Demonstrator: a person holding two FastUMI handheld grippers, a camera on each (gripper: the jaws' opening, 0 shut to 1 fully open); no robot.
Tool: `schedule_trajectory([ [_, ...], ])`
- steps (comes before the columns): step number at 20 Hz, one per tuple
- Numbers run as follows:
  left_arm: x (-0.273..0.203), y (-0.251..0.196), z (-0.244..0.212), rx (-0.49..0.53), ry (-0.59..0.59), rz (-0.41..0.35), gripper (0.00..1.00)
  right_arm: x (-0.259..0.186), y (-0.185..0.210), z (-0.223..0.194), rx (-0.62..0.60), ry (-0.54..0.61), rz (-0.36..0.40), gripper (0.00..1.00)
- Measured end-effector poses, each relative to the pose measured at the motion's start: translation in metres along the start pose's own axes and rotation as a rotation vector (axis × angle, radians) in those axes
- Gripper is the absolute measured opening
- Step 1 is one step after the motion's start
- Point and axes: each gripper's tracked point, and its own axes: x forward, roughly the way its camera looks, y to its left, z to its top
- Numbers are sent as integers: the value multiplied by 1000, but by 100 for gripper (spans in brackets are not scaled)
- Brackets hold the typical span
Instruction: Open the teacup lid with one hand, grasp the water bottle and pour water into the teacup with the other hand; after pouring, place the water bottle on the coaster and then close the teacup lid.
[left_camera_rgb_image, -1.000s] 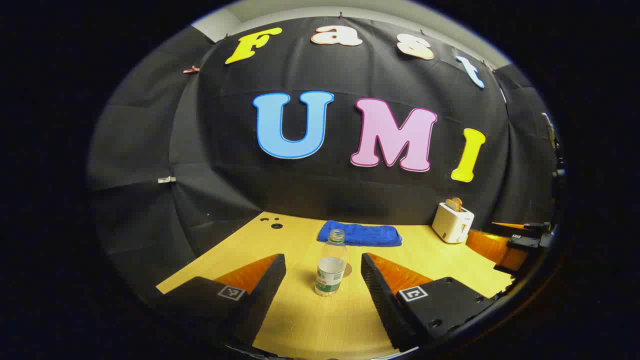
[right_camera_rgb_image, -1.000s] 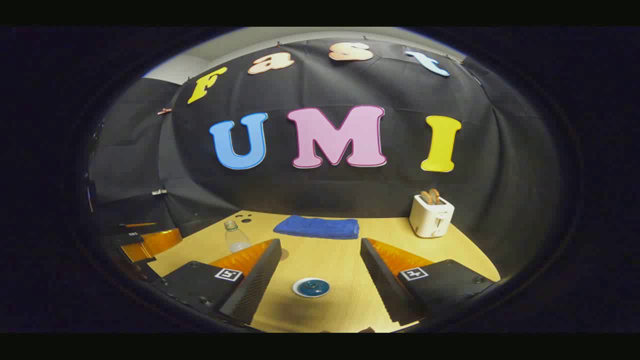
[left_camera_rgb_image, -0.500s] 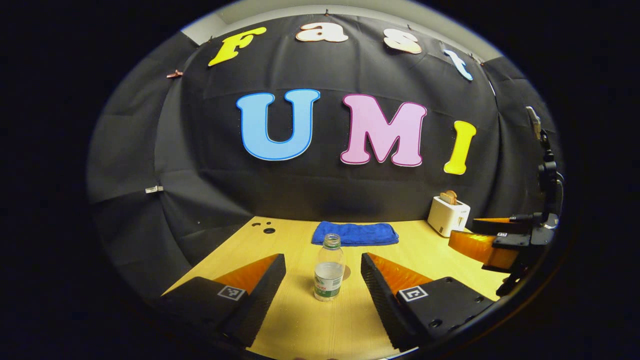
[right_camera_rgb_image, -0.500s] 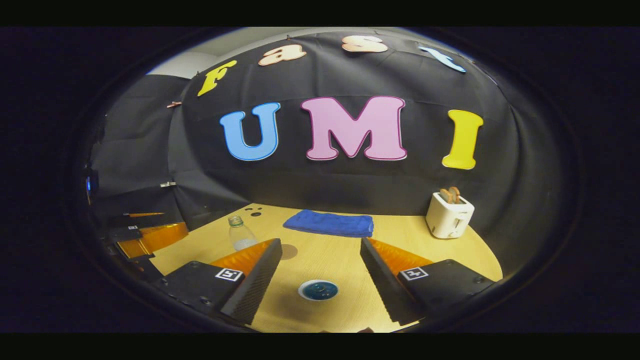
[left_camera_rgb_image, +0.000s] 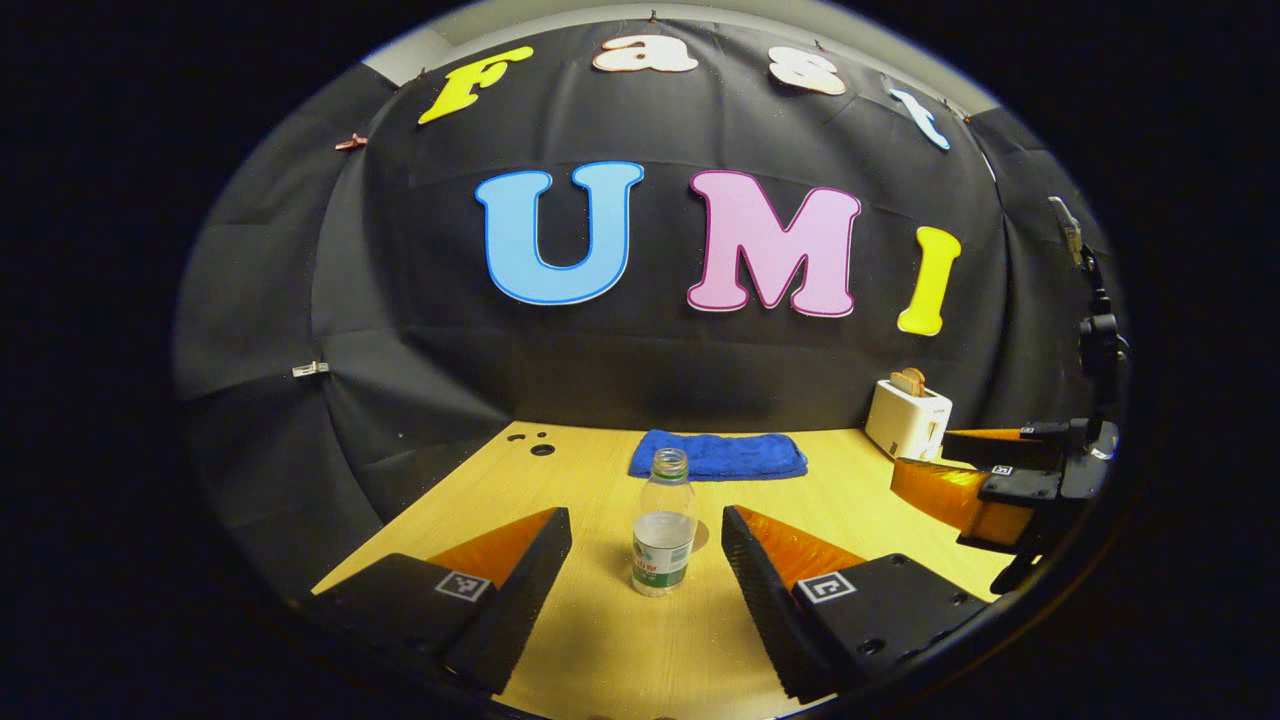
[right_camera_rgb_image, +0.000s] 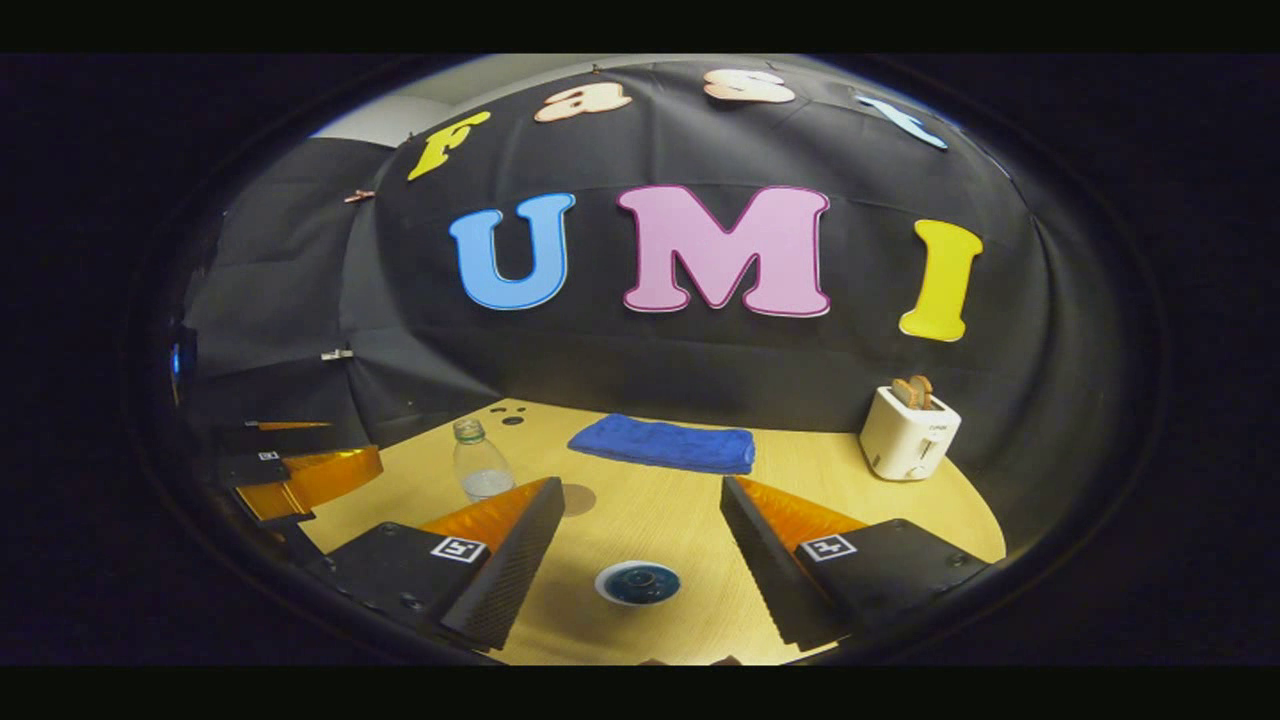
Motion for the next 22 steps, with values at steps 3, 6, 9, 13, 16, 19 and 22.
schedule_trajectory([
  [3,6,3,-10,0,15,-6,95,10,4,-22,-3,42,-7,97],
  [6,17,11,-25,-2,43,2,95,21,5,-42,-1,72,-15,98],
  [9,28,21,-41,-6,67,20,96,34,0,-66,2,113,-30,98],
  [13,40,29,-66,-33,106,37,96,50,-9,-96,1,165,-61,98],
  [16,48,30,-83,-50,129,48,95,57,-9,-120,-22,206,-62,98],
  [19,54,30,-96,-54,139,63,95,57,-7,-140,-56,227,-47,98],
  [22,52,31,-110,-60,155,69,96,56,-2,-155,-66,245,-40,98],
])
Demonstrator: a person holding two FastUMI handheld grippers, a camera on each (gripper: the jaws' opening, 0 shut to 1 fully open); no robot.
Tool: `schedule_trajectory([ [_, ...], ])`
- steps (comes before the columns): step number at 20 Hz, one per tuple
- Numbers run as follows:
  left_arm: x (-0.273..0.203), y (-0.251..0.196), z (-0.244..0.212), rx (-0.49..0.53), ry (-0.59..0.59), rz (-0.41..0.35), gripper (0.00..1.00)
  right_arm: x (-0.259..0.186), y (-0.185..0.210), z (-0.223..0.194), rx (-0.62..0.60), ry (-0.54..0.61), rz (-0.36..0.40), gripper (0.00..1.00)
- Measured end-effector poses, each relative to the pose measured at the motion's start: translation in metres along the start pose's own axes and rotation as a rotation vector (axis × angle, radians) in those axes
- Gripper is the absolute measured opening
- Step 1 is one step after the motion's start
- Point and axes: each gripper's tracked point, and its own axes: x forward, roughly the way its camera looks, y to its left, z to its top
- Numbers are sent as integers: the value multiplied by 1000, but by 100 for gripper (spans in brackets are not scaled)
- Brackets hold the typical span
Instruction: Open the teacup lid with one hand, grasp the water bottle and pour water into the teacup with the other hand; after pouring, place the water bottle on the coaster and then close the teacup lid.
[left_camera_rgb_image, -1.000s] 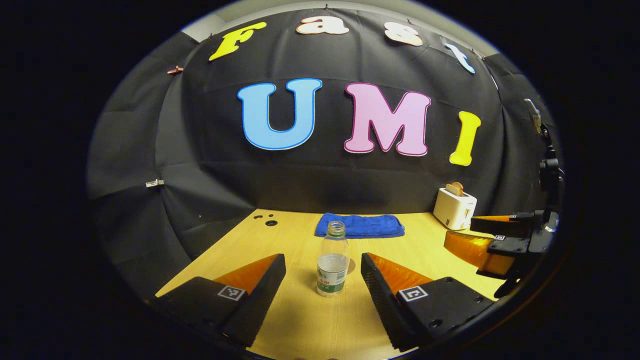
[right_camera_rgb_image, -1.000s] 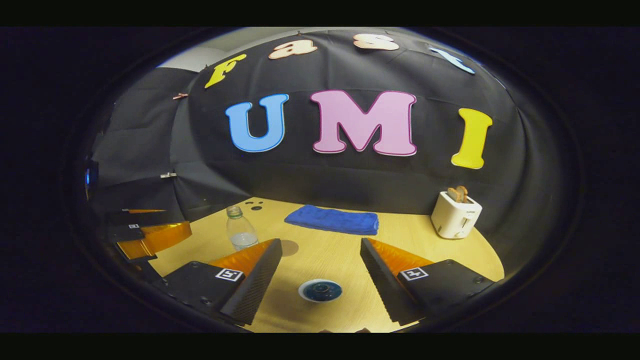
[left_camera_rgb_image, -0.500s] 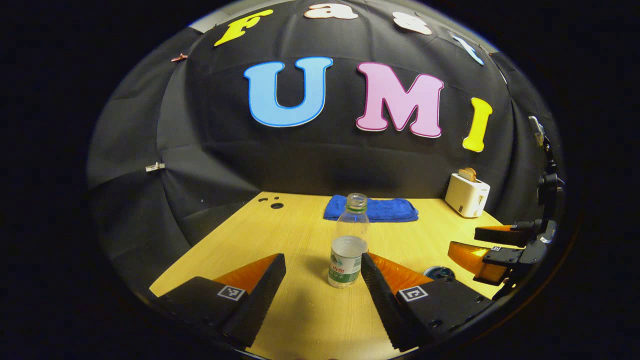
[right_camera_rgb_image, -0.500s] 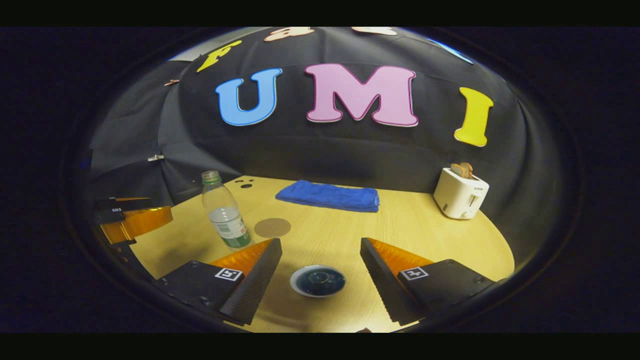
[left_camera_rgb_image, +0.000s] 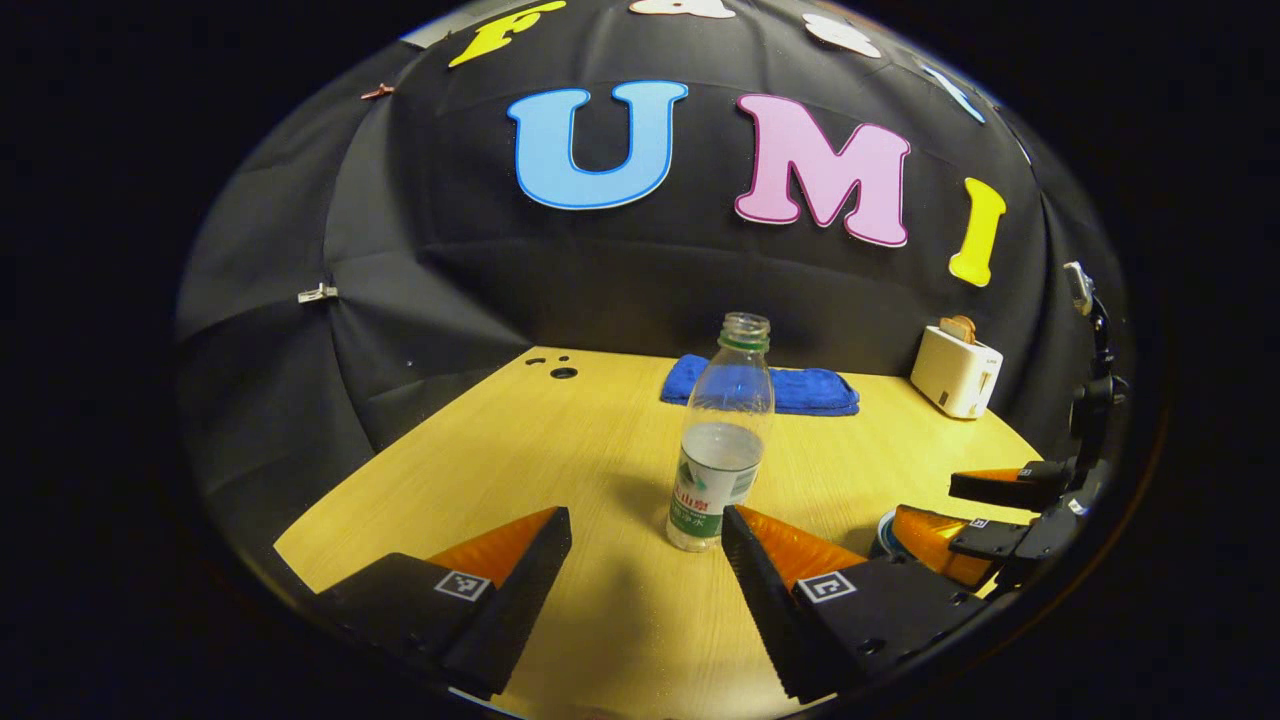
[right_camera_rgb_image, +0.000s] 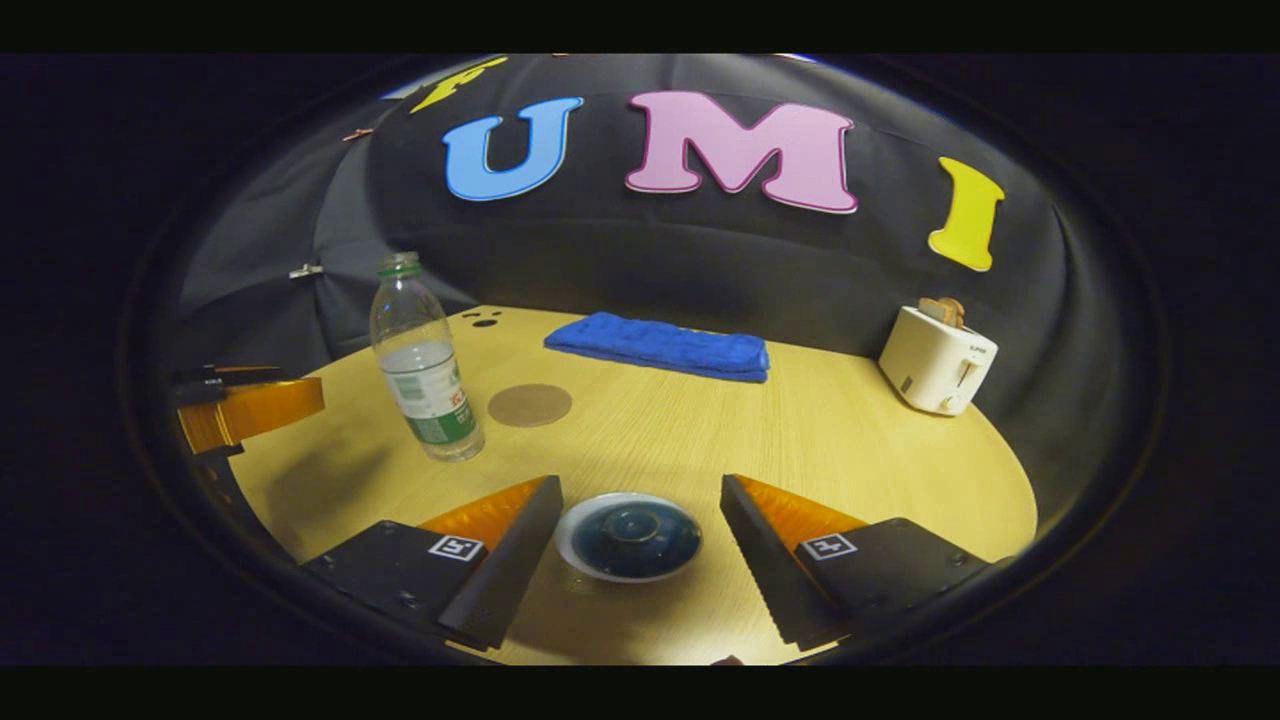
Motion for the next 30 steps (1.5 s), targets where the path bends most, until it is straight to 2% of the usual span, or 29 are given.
schedule_trajectory([
  [7,-4,-4,-18,-4,24,-17,95,2,2,-10,-9,6,-4,88],
  [9,-4,-2,-20,0,24,-17,95,4,1,-12,-5,12,-7,78],
  [10,-5,-2,-20,0,24,-16,95,5,1,-13,-2,16,-4,70],
  [14,-6,-1,-23,-6,25,-11,96,8,2,-12,-4,15,5,69],
  [15,-5,-2,-24,-6,25,-11,95,7,2,-12,-10,19,6,63],
  [17,-4,-3,-22,-5,21,-9,96,6,2,-10,-15,17,12,62],
  [20,-4,-4,-20,-4,15,-8,95,9,3,-10,-14,21,17,45],
  [21,-4,-4,-20,-5,14,-7,95,9,4,-9,-15,24,22,36],
  [22,-3,-3,-20,-6,13,-5,95,10,6,-8,-14,25,31,40],
  [23,-3,-3,-20,-8,13,-3,95,11,7,-8,-15,32,35,34],
  [24,-3,-3,-20,-11,13,-1,95,10,7,-7,-20,32,40,34],
  [25,-2,-2,-20,-14,11,1,95,11,7,-8,-27,38,46,27],
  [28,0,-3,-23,-19,16,-1,96,12,8,-6,-29,41,64,28],
  [29,1,-3,-24,-18,17,-3,95,11,10,-6,-32,43,72,21],
  [30,2,-3,-24,-15,16,-8,95,11,9,-5,-38,42,74,31],
])
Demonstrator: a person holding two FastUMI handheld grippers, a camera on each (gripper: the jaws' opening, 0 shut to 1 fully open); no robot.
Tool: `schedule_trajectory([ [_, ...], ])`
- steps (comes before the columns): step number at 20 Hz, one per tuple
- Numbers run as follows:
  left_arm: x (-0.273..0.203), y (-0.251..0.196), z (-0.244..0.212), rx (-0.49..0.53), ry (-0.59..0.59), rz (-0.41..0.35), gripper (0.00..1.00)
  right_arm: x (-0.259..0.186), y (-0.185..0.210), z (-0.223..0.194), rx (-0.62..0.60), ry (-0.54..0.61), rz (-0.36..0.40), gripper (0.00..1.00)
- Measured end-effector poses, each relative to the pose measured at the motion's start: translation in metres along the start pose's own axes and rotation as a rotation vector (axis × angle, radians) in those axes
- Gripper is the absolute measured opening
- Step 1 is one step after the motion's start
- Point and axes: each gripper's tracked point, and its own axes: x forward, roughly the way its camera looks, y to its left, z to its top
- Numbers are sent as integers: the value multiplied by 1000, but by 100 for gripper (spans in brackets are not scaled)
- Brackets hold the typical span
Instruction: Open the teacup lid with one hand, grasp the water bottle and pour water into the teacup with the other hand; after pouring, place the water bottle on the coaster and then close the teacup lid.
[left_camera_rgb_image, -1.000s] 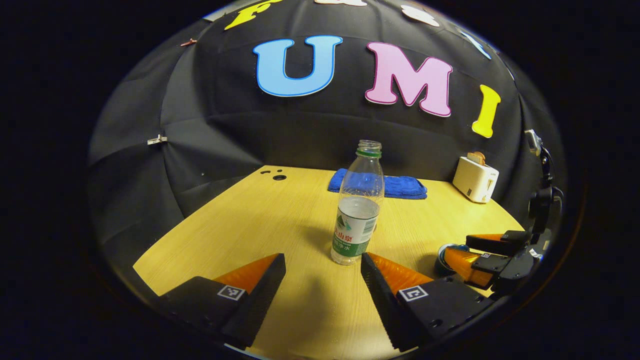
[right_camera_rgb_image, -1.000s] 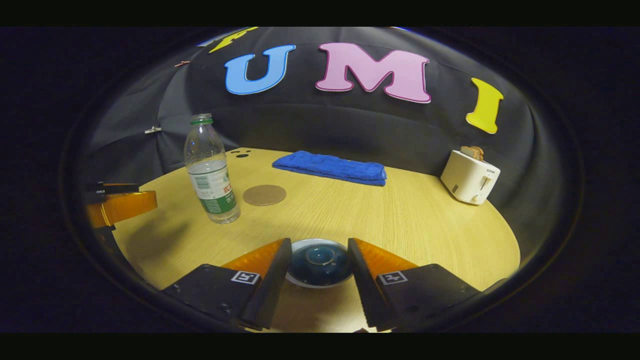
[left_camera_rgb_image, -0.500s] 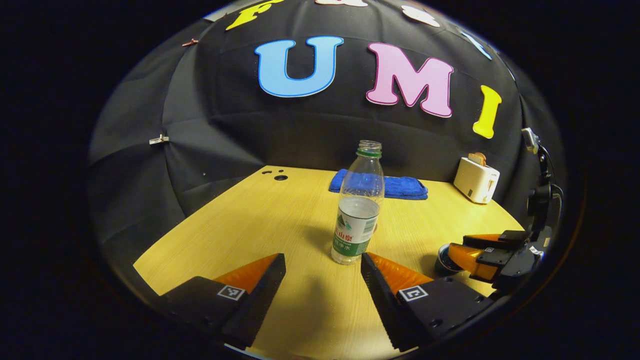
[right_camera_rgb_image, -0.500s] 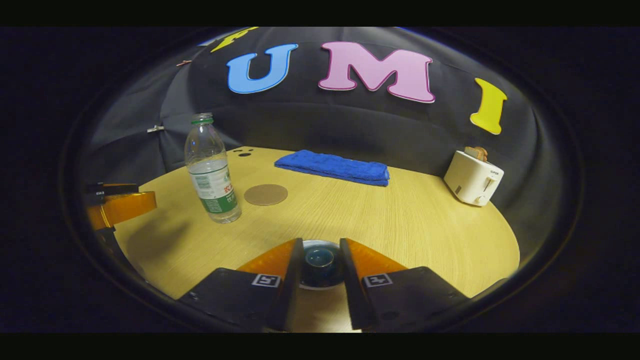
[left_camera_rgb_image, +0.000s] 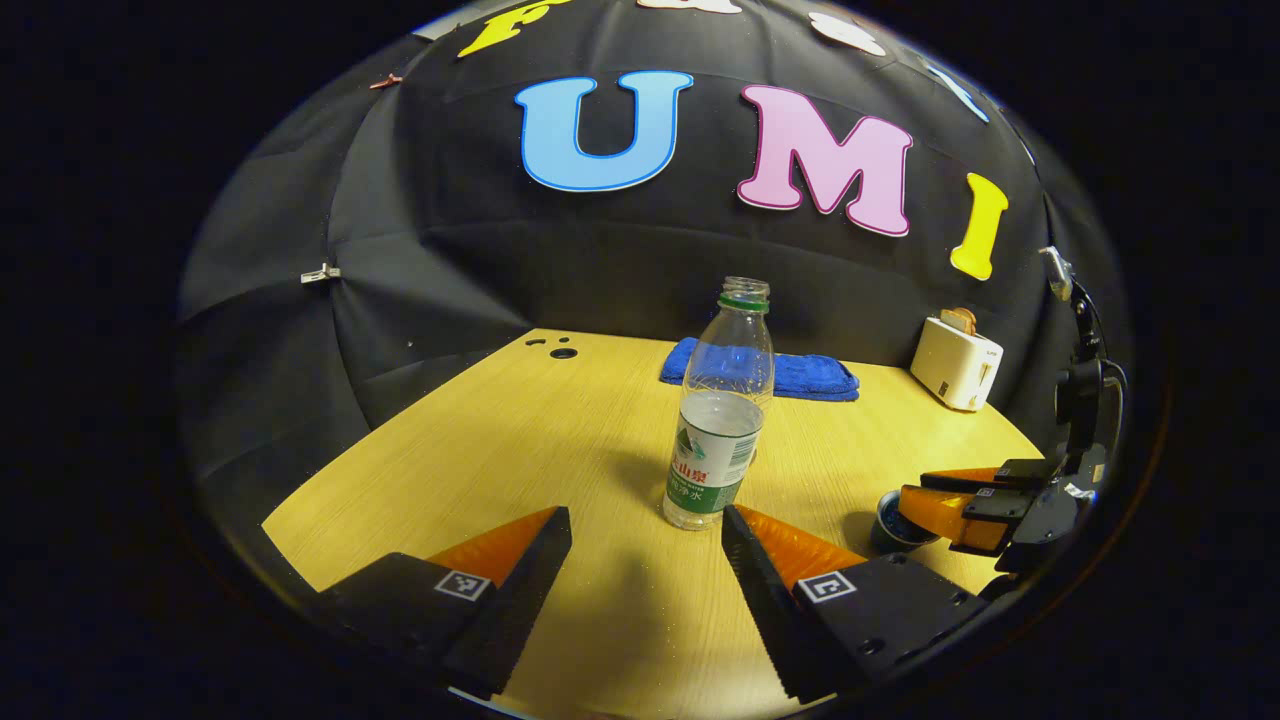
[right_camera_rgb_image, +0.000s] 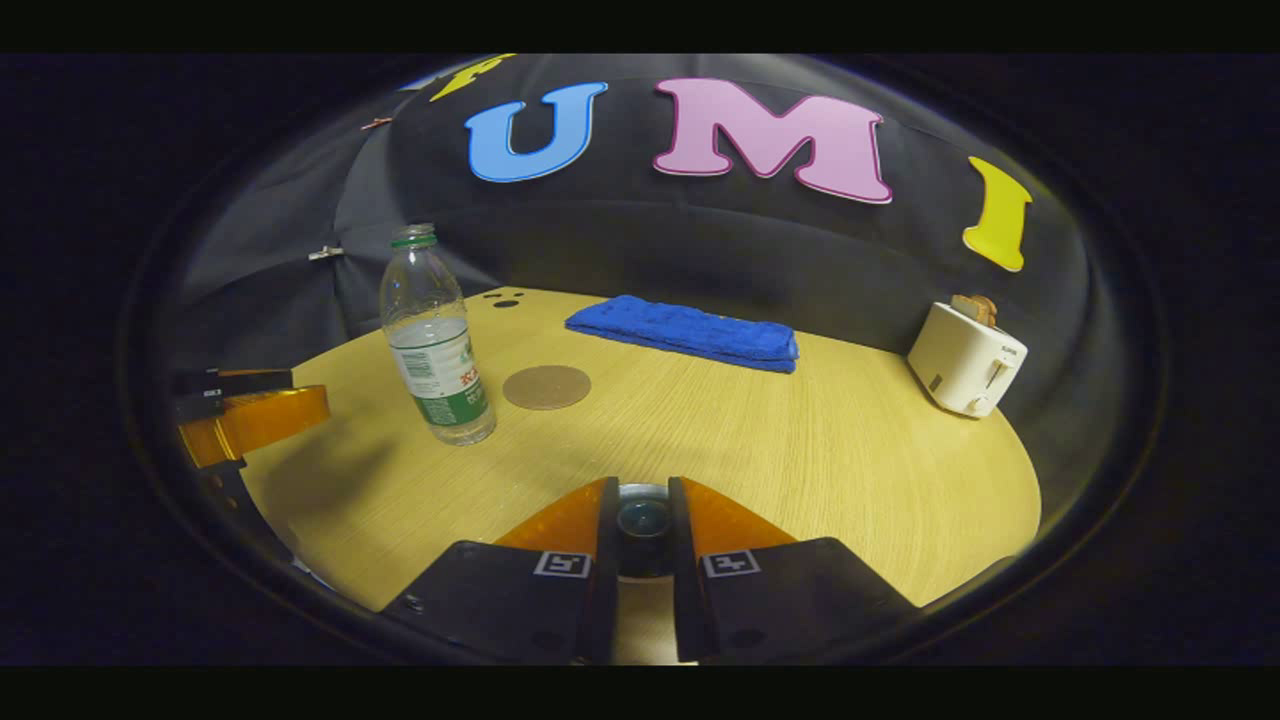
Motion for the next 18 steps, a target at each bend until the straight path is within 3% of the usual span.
schedule_trajectory([
  [4,10,-16,3,45,-3,-55,95,-5,-1,19,9,-23,10,31],
  [6,20,-25,8,58,-16,-78,95,-10,-3,35,19,-49,13,20],
  [10,57,-40,17,67,-48,-102,95,-21,-20,57,44,-89,0,21],
  [11,69,-41,20,63,-58,-99,95,-27,-30,58,60,-93,-13,26],
  [13,88,-46,27,47,-83,-113,95,-36,-48,53,71,-88,-41,21],
  [14,98,-50,30,50,-92,-122,95,-40,-57,49,76,-81,-56,31],
  [18,127,-56,33,41,-124,-148,95,-47,-74,27,98,-59,-88,21],
])
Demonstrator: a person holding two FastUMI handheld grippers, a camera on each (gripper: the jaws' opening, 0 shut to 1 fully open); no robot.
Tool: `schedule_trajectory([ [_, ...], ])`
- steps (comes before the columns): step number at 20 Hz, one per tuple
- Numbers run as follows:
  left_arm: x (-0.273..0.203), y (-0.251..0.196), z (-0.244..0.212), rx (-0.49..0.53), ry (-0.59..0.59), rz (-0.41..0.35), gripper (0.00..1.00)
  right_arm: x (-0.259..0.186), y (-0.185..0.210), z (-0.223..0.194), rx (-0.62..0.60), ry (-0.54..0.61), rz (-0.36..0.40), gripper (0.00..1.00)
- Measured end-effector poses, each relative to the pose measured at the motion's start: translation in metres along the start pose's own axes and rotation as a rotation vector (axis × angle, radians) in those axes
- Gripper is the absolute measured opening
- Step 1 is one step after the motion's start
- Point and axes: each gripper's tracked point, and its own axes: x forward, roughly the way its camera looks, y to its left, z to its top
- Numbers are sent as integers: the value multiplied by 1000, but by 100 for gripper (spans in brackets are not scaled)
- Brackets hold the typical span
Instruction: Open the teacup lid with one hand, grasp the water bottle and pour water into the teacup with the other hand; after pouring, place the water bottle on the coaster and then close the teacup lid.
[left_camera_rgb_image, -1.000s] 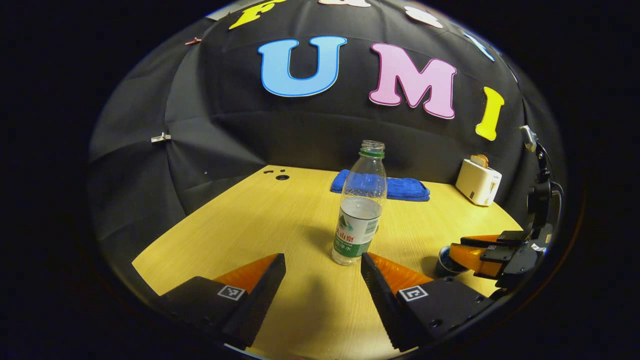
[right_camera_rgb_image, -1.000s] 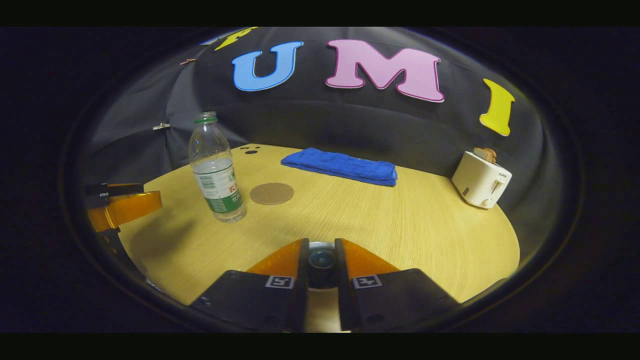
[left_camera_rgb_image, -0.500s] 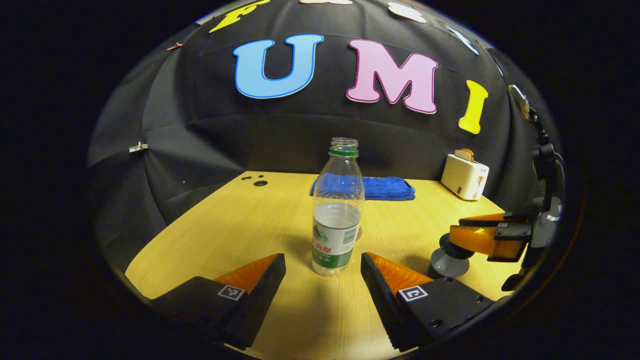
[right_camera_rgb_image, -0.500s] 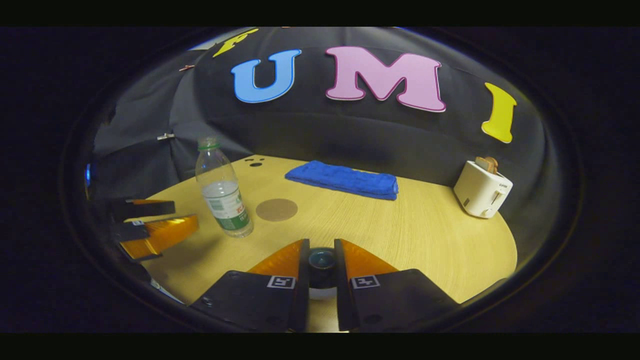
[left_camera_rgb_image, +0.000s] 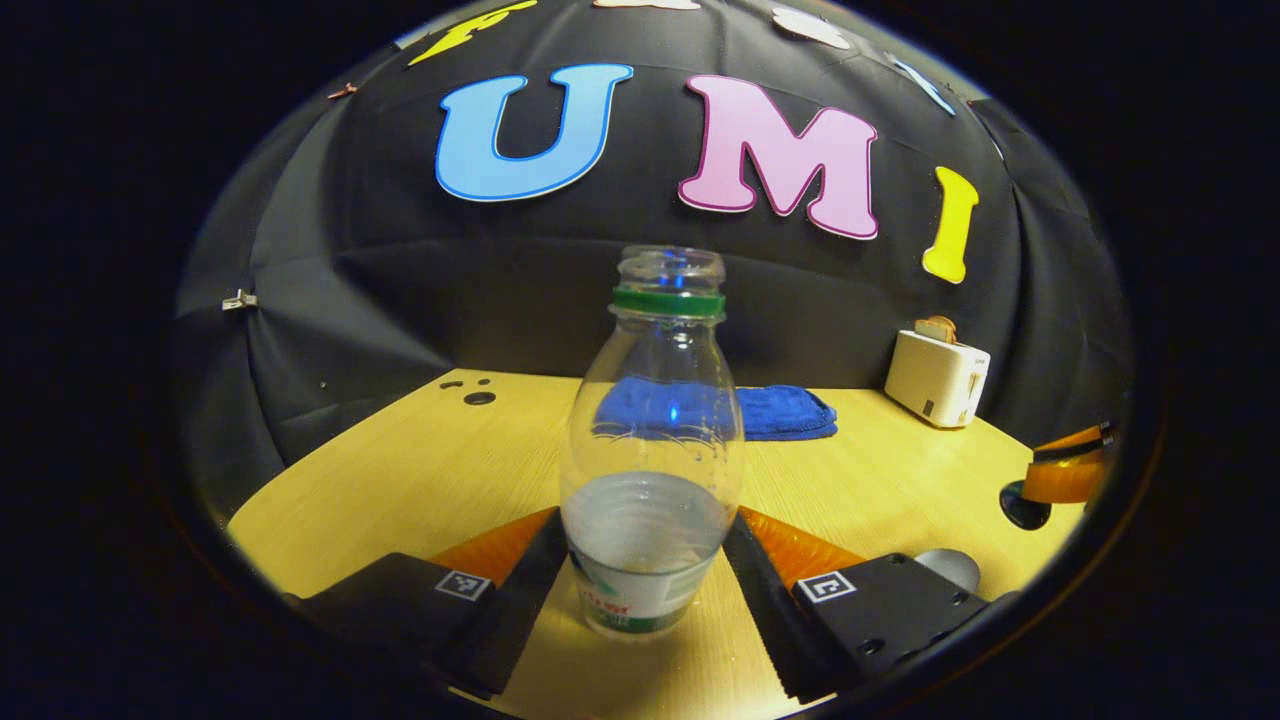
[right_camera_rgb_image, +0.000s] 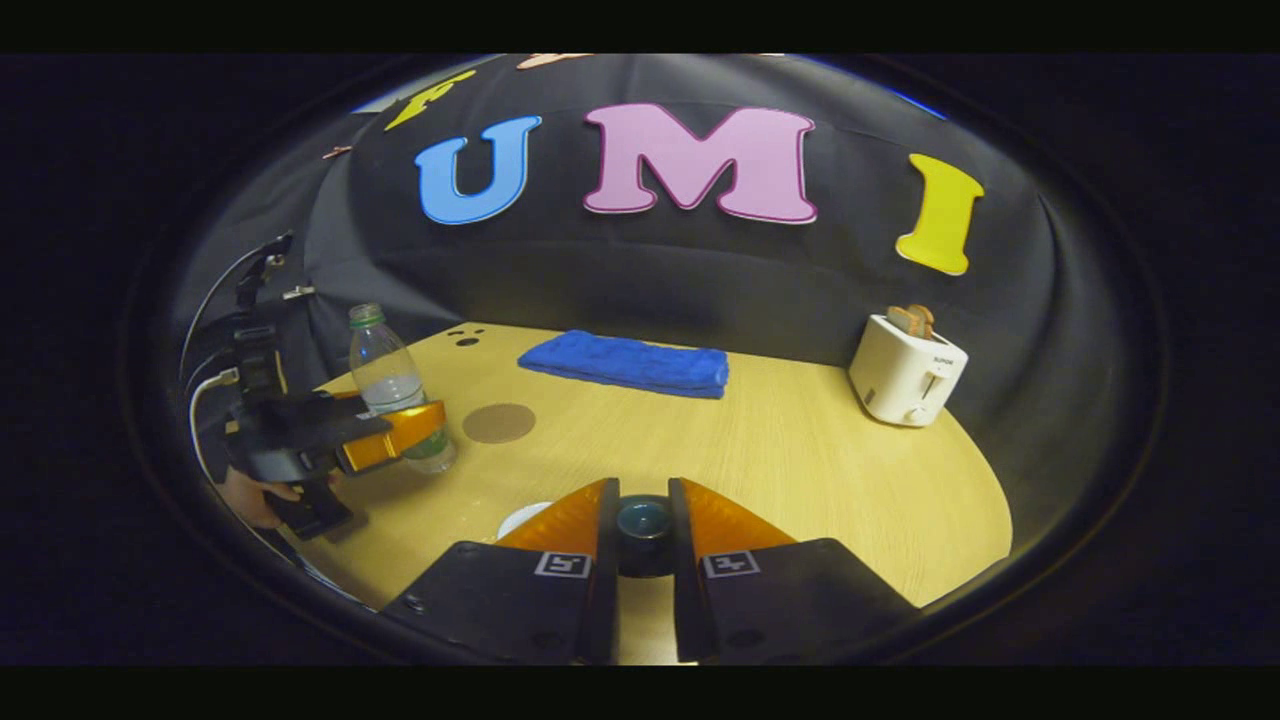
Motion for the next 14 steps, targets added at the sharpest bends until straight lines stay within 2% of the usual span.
schedule_trajectory([
  [1,4,1,0,-5,-3,-3,95,0,-2,-6,21,8,-3,31],
  [2,10,0,-1,-5,-7,-6,95,0,-3,-12,40,14,-6,25],
  [3,14,0,-1,1,-9,-7,92,1,-4,-17,57,19,-9,30],
  [5,17,-1,-1,31,-3,-16,82,4,-3,-25,83,17,-1,31],
  [7,16,-3,-4,90,18,-18,79,6,-6,-33,84,26,-3,21],
  [8,17,-1,-5,140,31,-4,73,6,-8,-35,85,28,-5,21],
  [9,15,0,-4,206,41,7,77,6,-10,-36,89,26,-7,21],
  [12,0,-9,10,457,17,-2,76,1,-21,-34,104,5,-22,26],
  [13,-5,-10,13,541,11,-3,76,-1,-25,-35,108,4,-26,21],
  [14,-8,-13,17,603,3,-4,76,-2,-27,-36,114,2,-30,21],
])
